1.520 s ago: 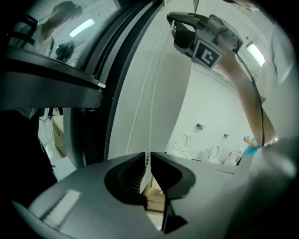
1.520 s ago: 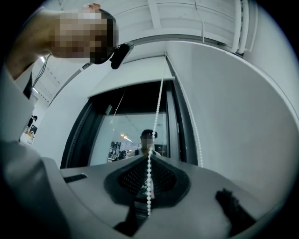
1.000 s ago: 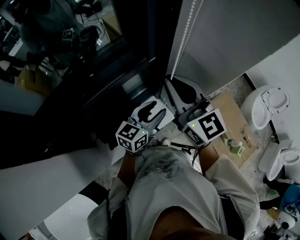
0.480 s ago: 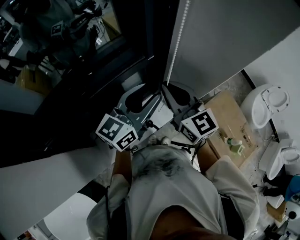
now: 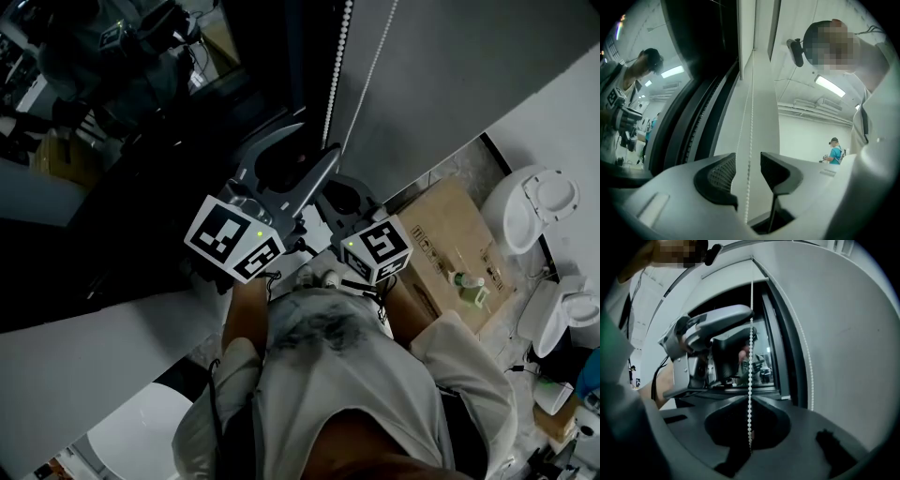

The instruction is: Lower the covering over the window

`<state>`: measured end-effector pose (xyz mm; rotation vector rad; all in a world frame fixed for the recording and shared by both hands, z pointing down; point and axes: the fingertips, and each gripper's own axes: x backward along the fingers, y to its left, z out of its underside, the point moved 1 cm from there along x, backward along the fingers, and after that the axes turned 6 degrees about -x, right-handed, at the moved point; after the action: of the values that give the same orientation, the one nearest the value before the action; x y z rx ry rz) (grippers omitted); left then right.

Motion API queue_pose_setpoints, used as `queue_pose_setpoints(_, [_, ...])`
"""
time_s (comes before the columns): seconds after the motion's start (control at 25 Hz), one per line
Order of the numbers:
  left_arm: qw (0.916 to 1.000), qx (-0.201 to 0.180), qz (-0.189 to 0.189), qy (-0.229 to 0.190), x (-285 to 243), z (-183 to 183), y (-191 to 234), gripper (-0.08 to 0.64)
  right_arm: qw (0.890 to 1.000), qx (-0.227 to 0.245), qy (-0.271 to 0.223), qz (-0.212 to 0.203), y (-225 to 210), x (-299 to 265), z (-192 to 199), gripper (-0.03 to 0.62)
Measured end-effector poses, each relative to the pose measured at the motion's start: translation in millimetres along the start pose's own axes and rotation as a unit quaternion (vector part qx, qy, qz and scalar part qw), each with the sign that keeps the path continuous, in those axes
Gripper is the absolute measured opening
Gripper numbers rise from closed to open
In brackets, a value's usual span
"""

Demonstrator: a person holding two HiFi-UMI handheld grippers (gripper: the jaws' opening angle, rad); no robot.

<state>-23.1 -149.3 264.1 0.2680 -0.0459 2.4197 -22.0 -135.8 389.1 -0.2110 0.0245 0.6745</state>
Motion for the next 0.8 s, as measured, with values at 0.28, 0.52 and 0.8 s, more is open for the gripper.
queue_pose_setpoints(0.28, [0.9995, -0.022, -0.015, -0.017, -6, -16, 3, 0.046, 1.000, -0.008, 0.015, 0.000, 2, -2, 15, 0.023])
queue_pose_setpoints(0.52, [0.9987, -0.041, -0.025, -0.017, -10, -15, 0, 0.009, 1.000, 0.005, 0.011, 0.011, -4, 0, 13, 0.025])
queue_pose_setpoints(0.8, [0.9981, -0.050, -0.032, -0.017, -6, -15, 1, 0.008, 1.000, 0.011, 0.001, 0.014, -4, 8, 8, 0.026])
